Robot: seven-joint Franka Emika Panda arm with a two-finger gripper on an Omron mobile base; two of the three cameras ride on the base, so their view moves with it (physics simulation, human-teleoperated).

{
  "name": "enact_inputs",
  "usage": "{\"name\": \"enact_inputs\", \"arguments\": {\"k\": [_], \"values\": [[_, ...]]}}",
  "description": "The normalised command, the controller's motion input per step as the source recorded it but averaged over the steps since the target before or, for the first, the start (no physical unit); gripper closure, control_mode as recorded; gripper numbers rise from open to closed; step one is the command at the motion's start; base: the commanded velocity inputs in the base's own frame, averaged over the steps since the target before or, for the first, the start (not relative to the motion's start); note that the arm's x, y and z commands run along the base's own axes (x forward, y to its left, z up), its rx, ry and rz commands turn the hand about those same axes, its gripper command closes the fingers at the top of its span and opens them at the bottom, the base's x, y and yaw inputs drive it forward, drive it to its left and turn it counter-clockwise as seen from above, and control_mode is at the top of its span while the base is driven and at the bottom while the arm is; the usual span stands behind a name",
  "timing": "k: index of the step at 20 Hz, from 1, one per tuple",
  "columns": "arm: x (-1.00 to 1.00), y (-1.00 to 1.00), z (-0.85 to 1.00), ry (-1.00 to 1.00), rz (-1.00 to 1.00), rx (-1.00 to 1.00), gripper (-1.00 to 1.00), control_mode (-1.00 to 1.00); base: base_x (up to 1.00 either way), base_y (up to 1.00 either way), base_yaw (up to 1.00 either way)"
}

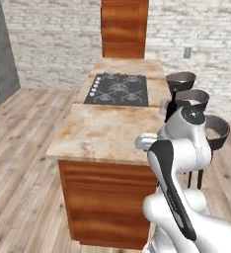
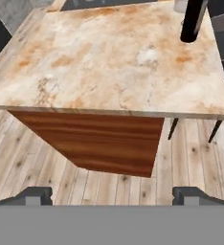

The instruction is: There is a wine glass and glass cup on the dining counter. Place the wine bottle next to the wine glass and the juice bottle next to the glass cup.

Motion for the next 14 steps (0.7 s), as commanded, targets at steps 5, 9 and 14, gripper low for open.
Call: {"name": "enact_inputs", "arguments": {"k": [5, 9, 14], "values": [[0.00, 0.00, 0.00, 0.00, 0.00, 0.00, -1.00, 1.00, -0.14, 0.23, 0.97], [0.00, 0.00, 0.00, 0.00, 0.00, 0.00, -1.00, 1.00, -0.05, 0.20, 0.93], [0.00, 0.00, 0.00, 0.00, 0.00, 0.00, -1.00, 1.00, 0.23, 0.19, 0.59]]}}
